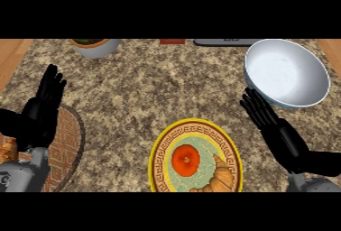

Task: Pick the squash from the plate and place it in the bowl

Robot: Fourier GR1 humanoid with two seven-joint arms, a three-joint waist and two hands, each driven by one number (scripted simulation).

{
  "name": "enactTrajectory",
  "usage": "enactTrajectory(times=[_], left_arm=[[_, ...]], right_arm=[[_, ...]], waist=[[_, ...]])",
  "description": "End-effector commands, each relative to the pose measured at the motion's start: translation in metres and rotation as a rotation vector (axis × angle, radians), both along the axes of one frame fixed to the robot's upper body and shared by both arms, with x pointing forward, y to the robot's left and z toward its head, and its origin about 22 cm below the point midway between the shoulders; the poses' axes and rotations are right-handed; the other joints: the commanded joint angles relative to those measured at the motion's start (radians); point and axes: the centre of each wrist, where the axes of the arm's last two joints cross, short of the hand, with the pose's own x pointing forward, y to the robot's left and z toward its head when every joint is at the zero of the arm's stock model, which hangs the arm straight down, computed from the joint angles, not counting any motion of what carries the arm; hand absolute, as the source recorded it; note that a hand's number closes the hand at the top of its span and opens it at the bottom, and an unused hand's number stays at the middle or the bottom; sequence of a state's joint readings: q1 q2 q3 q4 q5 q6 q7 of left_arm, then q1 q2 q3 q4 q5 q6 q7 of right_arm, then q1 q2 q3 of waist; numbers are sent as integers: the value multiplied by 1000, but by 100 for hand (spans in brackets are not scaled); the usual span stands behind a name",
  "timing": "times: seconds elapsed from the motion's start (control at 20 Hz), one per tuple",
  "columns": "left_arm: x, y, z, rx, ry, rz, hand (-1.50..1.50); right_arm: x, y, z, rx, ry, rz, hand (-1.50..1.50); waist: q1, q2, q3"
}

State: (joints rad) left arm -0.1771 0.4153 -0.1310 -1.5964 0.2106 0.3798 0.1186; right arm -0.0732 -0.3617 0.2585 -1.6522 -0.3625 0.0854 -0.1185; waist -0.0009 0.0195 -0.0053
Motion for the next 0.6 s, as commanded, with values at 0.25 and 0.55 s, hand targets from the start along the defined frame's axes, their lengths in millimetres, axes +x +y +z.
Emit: enactTrajectory(times=[0.25,0.55], left_arm=[[-4,-42,-25,-9,1,-184,0],[-7,-46,-37,-58,63,-175,0]], right_arm=[[-32,101,0,-403,36,229,150],[-73,124,-25,-127,-191,-285,-150]], waist=[[11,-24,0],[-50,-27,7]])
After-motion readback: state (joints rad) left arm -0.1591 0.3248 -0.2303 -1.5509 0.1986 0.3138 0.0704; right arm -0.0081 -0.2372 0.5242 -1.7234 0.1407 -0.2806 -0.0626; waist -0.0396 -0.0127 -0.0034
